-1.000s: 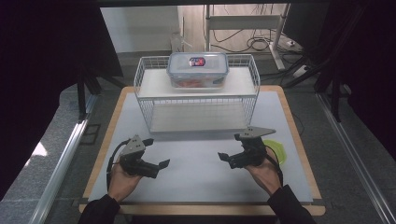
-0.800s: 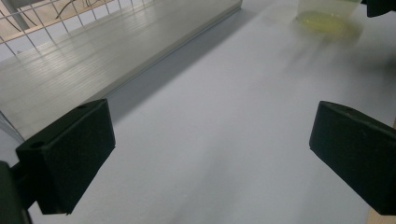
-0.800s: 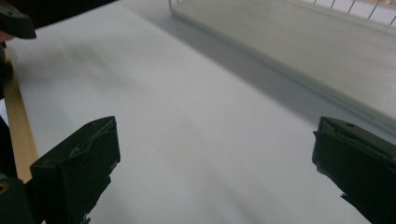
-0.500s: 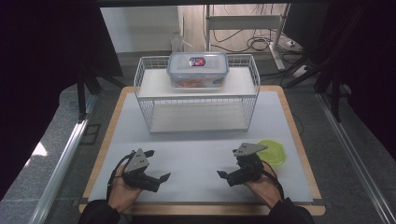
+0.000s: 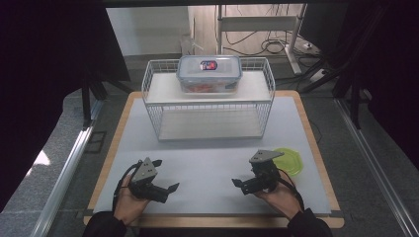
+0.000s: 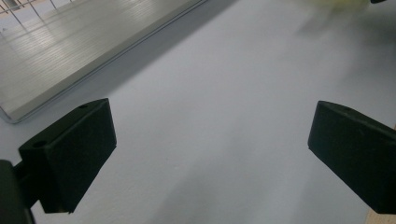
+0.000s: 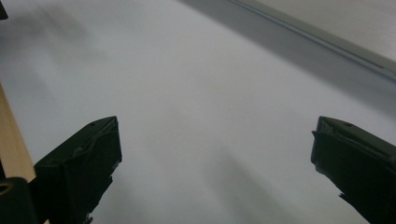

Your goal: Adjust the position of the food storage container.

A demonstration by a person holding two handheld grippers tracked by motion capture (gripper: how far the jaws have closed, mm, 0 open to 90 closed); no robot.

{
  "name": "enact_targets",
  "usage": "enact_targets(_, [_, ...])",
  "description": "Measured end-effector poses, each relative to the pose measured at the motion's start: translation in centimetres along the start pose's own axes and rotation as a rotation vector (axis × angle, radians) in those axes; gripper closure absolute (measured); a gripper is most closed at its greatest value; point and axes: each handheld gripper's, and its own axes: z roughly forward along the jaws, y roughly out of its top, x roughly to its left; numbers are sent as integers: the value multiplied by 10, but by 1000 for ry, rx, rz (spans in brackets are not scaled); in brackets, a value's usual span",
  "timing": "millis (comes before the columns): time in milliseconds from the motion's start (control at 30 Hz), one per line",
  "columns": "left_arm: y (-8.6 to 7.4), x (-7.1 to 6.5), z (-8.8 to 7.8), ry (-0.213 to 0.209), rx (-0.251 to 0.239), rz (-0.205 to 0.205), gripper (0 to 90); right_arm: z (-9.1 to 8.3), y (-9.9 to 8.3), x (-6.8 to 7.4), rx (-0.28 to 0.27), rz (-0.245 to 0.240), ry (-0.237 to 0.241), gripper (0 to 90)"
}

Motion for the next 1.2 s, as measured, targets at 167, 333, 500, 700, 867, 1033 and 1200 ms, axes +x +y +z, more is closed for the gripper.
enact_targets(167, [0, 0, 0, 2, 4, 3, 13, -11, 3, -5, -33, 18, -37, 198])
enact_targets(333, [-1, 1, 0, -2, 2, -7, 18, -32, 2, -18, -55, 24, -98, 540])
enact_targets(500, [-1, 1, 0, -3, 6, -9, 20, -40, -1, -29, -32, 26, -135, 744])
enact_targets(700, [-1, 1, 0, -1, 11, -9, 27, -61, -6, -52, -61, 124, -200, 887])
enact_targets(867, [-1, 1, 0, 1, 12, -6, 30, -81, -14, -68, -80, 171, -307, 900])
enact_targets(1033, [-1, 1, 0, 0, 14, -8, 31, -97, -27, -85, -101, 227, -378, 900])
enact_targets(1200, [-1, 1, 1, 1, 19, -8, 32, -106, -42, -103, -95, 289, -425, 900])
